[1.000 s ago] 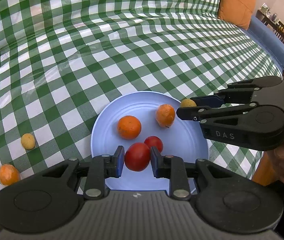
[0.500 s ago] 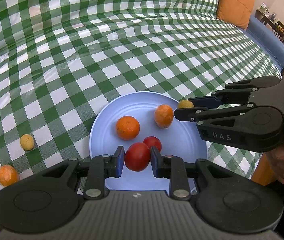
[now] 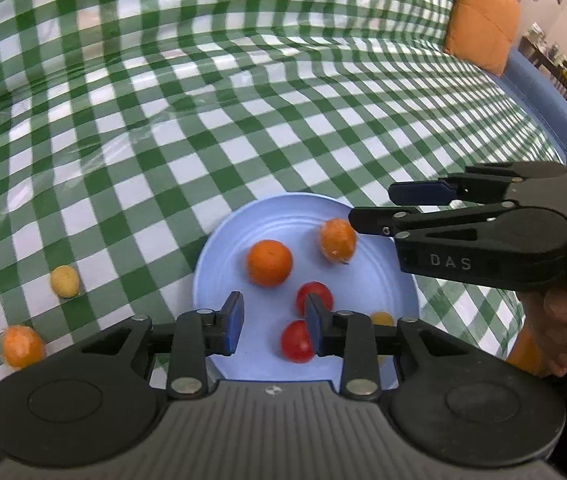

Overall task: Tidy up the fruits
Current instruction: 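Open both tools to drop the tomato and yellow fruit into the plate, then grasp a plastic-wrapped orange with the left tool while the right tool grasps a yellow fruit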

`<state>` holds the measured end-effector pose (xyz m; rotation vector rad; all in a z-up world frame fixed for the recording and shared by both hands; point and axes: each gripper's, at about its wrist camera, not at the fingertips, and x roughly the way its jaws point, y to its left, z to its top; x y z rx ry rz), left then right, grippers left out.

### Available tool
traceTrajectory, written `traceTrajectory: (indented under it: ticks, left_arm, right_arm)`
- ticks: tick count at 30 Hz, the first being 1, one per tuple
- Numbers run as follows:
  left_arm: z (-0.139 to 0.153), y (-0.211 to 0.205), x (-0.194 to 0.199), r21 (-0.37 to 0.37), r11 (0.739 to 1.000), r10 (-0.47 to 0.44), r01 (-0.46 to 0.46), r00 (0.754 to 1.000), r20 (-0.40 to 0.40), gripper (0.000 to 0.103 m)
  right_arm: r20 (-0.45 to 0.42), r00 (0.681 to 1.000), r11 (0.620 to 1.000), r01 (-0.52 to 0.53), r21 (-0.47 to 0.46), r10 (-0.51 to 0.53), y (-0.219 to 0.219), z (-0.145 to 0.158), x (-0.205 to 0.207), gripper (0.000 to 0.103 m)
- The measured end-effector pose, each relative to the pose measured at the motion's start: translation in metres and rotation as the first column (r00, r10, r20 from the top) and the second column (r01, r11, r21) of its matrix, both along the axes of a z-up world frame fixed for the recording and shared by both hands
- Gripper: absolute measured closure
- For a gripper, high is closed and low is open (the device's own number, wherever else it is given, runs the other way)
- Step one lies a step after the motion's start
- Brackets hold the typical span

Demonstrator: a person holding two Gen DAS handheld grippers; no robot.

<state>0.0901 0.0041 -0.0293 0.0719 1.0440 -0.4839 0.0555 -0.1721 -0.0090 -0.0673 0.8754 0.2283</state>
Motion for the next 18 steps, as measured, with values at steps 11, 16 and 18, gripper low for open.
traceTrajectory:
  ticks: [11,16,18]
  left_arm:
    - [0.017,0.093,0.024,-0.1,0.924,0.374,-0.37,0.927,0.031,0.086]
    - [-0.001,0.158,0.034,-0.074,0.791,0.607,-0.607,0.794,-0.035,0.081]
    - [-0.007,0.18,0.034,-0.094,0.735,0.667,-0.672,0.741,-0.079,0.07]
  right_arm:
    - [0.099,0.995,0.997,-0.013,0.079,0.005,0.029,0.01,0.011,0.064]
    - [0.132,0.99,0.987,-0.061,0.151,0.041,0.053,0.014,0.015,0.077]
    - [0.127,0.989,0.98,-0.091,0.175,0.069,0.066,0.013,0.019,0.077]
